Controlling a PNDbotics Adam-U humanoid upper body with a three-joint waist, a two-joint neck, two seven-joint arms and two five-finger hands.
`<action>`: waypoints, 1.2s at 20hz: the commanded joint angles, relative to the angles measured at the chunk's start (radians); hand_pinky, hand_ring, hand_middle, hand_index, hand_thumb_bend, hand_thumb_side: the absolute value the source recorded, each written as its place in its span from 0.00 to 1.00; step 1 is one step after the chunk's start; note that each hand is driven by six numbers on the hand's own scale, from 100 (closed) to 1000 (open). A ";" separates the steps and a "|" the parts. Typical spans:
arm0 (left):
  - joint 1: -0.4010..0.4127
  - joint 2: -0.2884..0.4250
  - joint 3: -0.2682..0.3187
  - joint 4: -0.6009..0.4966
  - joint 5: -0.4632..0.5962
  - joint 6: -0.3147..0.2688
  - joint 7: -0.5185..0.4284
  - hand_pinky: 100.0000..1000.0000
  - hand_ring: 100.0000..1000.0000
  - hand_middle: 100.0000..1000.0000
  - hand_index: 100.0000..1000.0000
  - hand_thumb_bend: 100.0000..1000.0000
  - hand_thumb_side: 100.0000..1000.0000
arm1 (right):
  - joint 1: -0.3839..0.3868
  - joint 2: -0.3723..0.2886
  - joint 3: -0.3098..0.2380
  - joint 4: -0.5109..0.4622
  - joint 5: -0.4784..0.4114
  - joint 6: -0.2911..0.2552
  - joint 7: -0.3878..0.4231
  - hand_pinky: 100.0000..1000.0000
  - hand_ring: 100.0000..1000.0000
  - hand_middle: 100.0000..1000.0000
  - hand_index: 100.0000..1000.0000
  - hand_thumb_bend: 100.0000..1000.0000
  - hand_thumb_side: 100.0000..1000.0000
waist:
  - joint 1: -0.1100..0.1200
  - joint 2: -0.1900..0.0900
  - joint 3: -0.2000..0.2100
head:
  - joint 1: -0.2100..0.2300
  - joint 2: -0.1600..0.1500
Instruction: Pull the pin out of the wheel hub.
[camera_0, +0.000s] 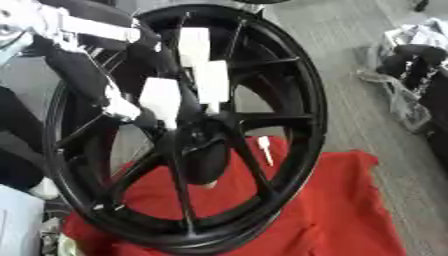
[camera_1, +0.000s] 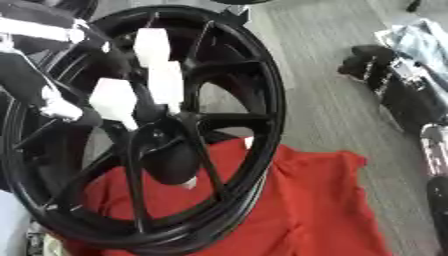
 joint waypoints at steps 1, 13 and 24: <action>-0.010 0.009 0.023 -0.003 -0.009 0.007 0.000 0.92 0.87 0.77 0.88 0.40 0.40 | -0.008 -0.027 -0.006 -0.008 0.004 0.000 0.003 0.97 0.74 0.65 0.76 0.00 0.65 | -0.007 -0.013 -0.003 | -0.001 -0.004; -0.005 -0.001 0.025 0.005 -0.018 0.006 0.000 0.91 0.86 0.75 0.86 0.39 0.40 | -0.011 -0.027 -0.005 -0.005 0.005 0.002 0.006 0.97 0.74 0.65 0.77 0.00 0.66 | -0.007 -0.013 -0.004 | -0.006 -0.014; -0.008 -0.010 0.010 0.017 -0.043 -0.010 0.000 0.90 0.85 0.72 0.83 0.41 0.36 | -0.014 -0.028 -0.003 -0.002 0.003 0.006 0.007 0.97 0.74 0.65 0.77 0.00 0.66 | -0.005 -0.014 -0.007 | -0.006 -0.021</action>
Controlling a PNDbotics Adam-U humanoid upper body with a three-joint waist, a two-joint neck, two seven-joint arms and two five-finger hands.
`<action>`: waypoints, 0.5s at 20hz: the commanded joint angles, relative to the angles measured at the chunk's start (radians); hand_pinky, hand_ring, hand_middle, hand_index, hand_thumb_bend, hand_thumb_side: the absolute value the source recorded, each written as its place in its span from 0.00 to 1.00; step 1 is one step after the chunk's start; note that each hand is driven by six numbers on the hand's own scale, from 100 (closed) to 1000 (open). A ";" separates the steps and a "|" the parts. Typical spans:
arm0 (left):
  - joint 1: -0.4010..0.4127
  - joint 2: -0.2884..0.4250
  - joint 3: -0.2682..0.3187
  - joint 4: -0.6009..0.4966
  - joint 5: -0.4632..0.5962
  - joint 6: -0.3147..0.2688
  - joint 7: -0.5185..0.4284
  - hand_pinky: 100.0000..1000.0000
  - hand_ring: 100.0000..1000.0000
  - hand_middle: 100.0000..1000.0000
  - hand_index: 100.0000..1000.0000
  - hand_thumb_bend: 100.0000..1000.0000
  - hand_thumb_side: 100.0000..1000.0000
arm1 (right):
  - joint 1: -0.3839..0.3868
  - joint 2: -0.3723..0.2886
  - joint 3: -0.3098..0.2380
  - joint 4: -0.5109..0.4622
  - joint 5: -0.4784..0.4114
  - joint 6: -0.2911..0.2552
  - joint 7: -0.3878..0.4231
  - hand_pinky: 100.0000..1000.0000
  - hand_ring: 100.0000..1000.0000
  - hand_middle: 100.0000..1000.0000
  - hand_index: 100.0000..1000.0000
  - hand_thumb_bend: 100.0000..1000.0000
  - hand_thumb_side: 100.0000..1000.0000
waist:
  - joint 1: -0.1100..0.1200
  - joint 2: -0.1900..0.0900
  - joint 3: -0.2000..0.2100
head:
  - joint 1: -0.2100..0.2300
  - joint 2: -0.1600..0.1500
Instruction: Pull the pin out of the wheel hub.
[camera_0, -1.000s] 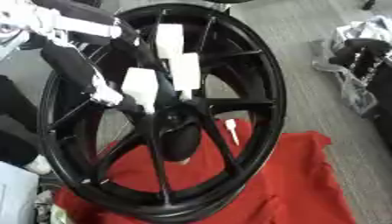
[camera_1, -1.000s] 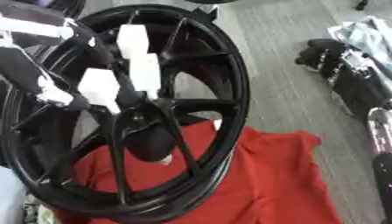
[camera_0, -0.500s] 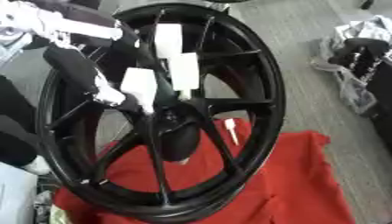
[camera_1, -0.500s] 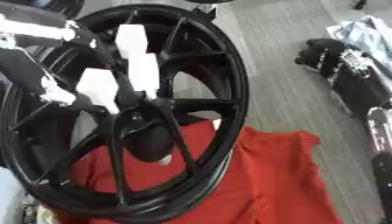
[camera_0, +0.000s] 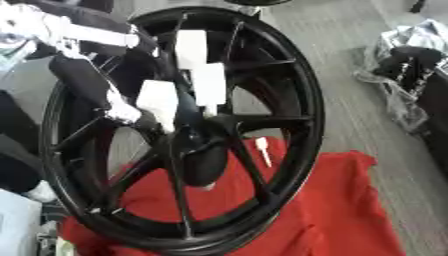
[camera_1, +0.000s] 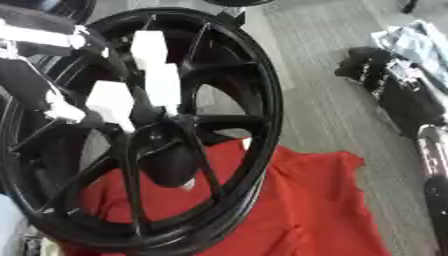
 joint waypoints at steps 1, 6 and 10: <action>-0.016 0.008 -0.002 0.004 -0.018 -0.005 0.001 0.90 0.85 0.72 0.83 0.41 0.35 | -0.010 -0.029 -0.003 -0.008 0.000 0.002 0.002 0.97 0.74 0.65 0.77 0.00 0.66 | -0.004 -0.016 -0.002 | 0.000 -0.010; -0.018 -0.005 -0.011 0.018 -0.031 -0.006 0.001 0.89 0.84 0.70 0.81 0.39 0.32 | -0.012 -0.029 -0.001 -0.007 0.001 0.003 0.005 0.97 0.74 0.65 0.77 0.00 0.66 | -0.004 -0.016 -0.004 | -0.001 -0.010; -0.020 -0.015 -0.014 0.023 -0.031 -0.001 0.001 0.87 0.82 0.68 0.80 0.34 0.31 | -0.014 -0.029 -0.001 -0.006 0.001 0.004 0.006 0.97 0.74 0.66 0.77 0.00 0.66 | -0.003 -0.016 -0.005 | 0.000 -0.010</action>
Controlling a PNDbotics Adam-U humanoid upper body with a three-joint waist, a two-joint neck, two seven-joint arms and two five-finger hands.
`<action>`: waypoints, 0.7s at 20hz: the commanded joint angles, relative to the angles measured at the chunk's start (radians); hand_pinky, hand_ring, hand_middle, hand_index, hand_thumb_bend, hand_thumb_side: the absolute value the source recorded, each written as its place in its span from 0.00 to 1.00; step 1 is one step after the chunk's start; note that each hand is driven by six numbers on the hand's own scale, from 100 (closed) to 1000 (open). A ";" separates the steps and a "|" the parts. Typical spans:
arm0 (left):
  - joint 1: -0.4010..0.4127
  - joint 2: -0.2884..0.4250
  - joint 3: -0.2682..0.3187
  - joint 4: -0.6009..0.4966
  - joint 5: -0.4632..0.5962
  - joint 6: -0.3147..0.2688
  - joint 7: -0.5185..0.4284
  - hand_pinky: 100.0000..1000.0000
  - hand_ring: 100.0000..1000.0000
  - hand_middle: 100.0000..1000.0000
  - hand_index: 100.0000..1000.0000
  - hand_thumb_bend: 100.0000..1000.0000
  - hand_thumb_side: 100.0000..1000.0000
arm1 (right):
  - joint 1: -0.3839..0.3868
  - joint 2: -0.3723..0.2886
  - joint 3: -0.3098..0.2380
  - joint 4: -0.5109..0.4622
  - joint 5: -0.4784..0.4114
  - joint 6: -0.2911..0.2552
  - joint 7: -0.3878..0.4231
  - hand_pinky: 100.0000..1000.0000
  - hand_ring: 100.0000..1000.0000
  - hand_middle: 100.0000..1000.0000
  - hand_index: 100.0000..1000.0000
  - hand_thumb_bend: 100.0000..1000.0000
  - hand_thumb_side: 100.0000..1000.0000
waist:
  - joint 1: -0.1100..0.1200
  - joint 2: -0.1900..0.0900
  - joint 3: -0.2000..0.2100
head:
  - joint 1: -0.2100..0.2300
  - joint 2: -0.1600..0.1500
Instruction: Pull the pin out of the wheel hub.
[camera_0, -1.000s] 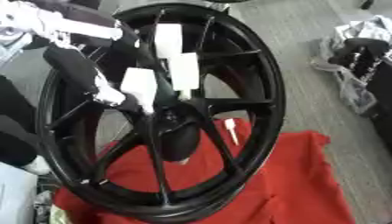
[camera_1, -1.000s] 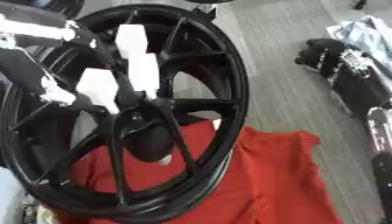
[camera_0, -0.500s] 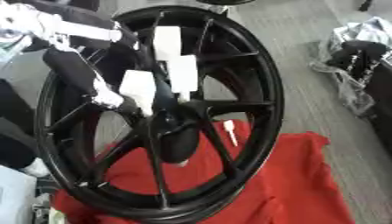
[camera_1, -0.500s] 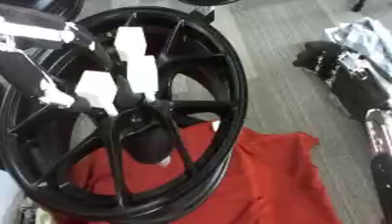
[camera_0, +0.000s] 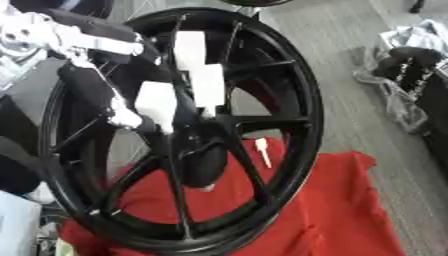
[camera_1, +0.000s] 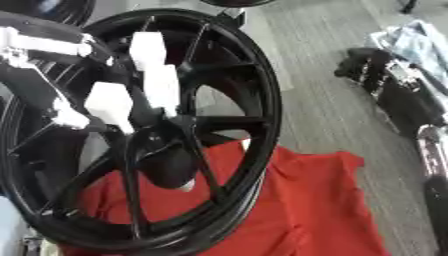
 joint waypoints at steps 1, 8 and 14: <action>-0.020 0.009 0.007 -0.002 0.000 0.002 0.000 0.87 0.81 0.67 0.79 0.32 0.31 | -0.006 -0.029 -0.002 -0.006 0.001 0.000 0.002 0.97 0.74 0.66 0.77 0.00 0.66 | -0.005 -0.016 0.000 | 0.000 -0.009; -0.017 0.006 -0.003 0.001 0.012 0.016 0.000 0.77 0.66 0.48 0.61 0.12 0.05 | -0.006 -0.031 -0.002 -0.005 0.000 0.000 0.002 0.97 0.74 0.66 0.77 0.00 0.66 | -0.004 -0.016 -0.001 | 0.002 -0.005; -0.013 0.025 0.023 -0.044 0.040 0.043 0.000 0.66 0.54 0.37 0.47 0.00 0.03 | -0.004 -0.031 -0.002 -0.004 0.005 -0.001 0.003 0.97 0.75 0.66 0.77 0.00 0.66 | -0.003 -0.016 0.001 | 0.001 -0.003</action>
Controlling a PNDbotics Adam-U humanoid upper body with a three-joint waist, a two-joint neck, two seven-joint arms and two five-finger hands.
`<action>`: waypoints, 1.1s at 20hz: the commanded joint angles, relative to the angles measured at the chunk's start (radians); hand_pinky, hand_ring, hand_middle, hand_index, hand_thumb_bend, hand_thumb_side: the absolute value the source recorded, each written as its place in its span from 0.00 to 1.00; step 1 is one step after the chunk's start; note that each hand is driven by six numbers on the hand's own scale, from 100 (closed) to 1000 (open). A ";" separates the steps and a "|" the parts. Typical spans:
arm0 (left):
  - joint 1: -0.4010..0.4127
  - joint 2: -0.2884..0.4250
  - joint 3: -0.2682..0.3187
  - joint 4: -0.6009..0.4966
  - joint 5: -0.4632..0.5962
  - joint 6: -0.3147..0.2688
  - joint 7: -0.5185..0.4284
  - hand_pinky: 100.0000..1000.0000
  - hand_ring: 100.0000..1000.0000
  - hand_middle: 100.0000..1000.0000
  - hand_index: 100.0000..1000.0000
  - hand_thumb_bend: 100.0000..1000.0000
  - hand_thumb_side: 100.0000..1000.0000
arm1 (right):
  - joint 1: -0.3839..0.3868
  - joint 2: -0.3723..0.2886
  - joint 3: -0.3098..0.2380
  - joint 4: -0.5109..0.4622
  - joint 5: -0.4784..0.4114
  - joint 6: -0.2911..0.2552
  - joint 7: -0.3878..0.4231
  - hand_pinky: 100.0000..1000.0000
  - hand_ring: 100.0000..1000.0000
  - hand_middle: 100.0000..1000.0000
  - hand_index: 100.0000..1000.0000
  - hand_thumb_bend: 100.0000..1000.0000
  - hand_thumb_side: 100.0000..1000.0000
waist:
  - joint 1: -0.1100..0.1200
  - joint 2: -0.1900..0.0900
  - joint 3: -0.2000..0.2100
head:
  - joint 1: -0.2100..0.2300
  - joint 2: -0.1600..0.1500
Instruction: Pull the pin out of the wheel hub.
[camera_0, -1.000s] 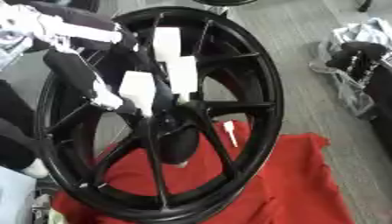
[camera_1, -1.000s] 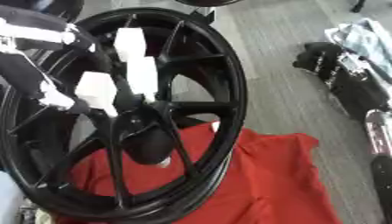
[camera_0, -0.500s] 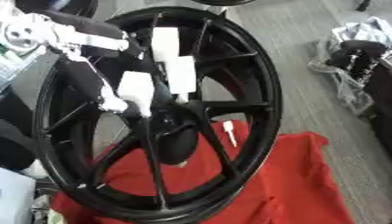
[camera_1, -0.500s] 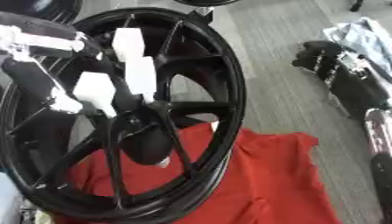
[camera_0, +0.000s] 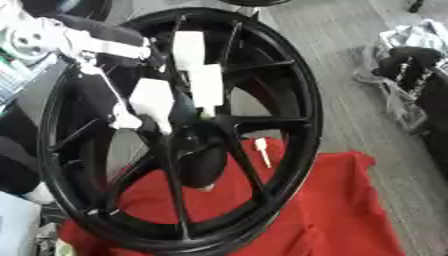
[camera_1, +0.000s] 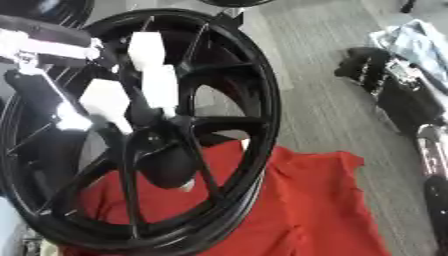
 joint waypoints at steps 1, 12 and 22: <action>-0.013 0.038 0.035 -0.044 0.026 0.014 0.000 0.66 0.53 0.35 0.45 0.00 0.04 | -0.004 -0.031 -0.002 -0.009 0.004 -0.002 0.003 0.97 0.75 0.66 0.77 0.00 0.66 | -0.005 -0.016 0.002 | 0.000 -0.004; 0.044 0.176 0.282 -0.245 0.097 -0.012 0.063 0.68 0.52 0.31 0.33 0.00 0.04 | 0.004 -0.034 -0.006 -0.010 0.009 -0.005 -0.001 0.97 0.75 0.66 0.77 0.00 0.66 | -0.004 -0.017 0.016 | -0.009 0.004; 0.289 0.310 0.551 -0.136 0.040 -0.009 0.288 0.67 0.50 0.30 0.32 0.00 0.05 | 0.009 -0.033 -0.014 -0.013 0.013 -0.010 -0.009 0.97 0.75 0.66 0.77 0.00 0.66 | -0.006 -0.011 0.028 | -0.010 0.005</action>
